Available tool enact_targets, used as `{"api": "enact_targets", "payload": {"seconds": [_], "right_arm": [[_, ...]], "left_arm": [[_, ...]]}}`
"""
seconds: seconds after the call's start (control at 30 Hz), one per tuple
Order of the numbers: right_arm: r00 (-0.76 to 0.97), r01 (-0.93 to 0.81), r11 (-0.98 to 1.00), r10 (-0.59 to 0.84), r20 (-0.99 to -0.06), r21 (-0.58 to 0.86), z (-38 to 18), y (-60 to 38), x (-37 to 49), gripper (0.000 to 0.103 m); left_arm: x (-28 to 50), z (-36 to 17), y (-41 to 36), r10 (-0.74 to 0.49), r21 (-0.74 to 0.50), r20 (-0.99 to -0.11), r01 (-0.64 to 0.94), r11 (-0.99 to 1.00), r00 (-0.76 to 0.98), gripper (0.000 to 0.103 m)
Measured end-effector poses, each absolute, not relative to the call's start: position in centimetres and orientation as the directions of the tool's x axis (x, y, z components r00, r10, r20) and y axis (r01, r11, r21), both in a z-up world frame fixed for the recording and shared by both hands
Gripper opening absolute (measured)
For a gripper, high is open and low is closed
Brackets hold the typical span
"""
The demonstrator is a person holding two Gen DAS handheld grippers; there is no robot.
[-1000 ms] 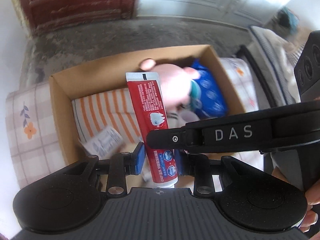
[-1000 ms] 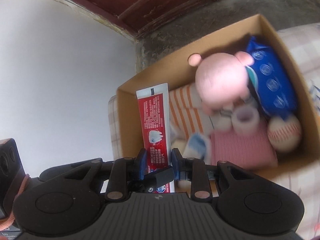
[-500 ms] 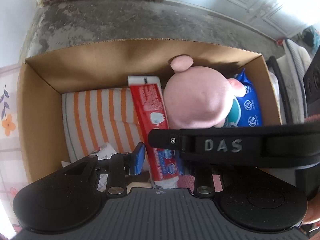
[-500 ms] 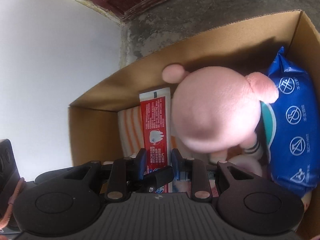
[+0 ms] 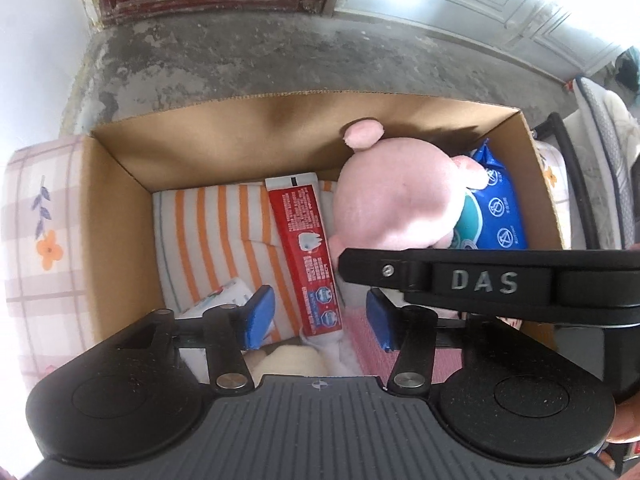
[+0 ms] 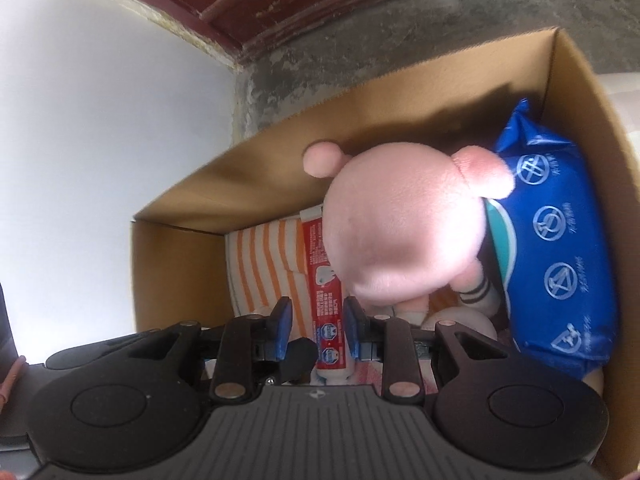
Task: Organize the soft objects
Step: 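Lift the toothpaste tube with both grippers and lower it into the box, then open both grippers to release the tube and raise them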
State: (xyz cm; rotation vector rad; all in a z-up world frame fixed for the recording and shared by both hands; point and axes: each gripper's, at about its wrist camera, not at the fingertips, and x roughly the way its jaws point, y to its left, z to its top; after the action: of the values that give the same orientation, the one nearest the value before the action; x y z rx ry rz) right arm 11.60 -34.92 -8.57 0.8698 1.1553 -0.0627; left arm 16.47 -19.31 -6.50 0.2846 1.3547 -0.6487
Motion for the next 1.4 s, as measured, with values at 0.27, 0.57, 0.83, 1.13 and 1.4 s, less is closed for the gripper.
{"api": "enact_targets", "payload": {"seconds": [0.27,0.57,0.83,1.13,1.4], "right_arm": [[0.503,0.487,0.678,0.298,-0.811,0.551,-5.9,-35.0,8.5,0.061],[0.560,0.533,0.682,0.159,-0.813,0.500,-2.0,-34.4,4.4,0.080],[0.598,0.547,0.724,0.013,-0.802,0.420,1.3,-32.8,1.7,0.103],[0.605,0.574,0.762,-0.147,-0.782,0.301,4.0,-30.7,0.4,0.103],[0.592,0.634,0.758,-0.348,-0.726,0.154,7.3,-28.8,-2.3,0.103]], "left_arm": [[14.8,-4.2,-18.7,-0.251,-0.135,-0.961,0.599,0.789,0.114,0.060],[13.2,-1.3,-17.6,-0.255,-0.116,-0.955,0.602,0.790,0.150,0.073],[12.2,0.3,-16.5,-0.233,-0.084,-0.956,0.598,0.797,0.177,0.090],[11.9,1.6,-15.1,-0.230,-0.058,-0.947,0.580,0.812,0.227,0.097],[10.3,3.9,-13.3,-0.242,-0.009,-0.912,0.574,0.819,0.331,0.098]]}}
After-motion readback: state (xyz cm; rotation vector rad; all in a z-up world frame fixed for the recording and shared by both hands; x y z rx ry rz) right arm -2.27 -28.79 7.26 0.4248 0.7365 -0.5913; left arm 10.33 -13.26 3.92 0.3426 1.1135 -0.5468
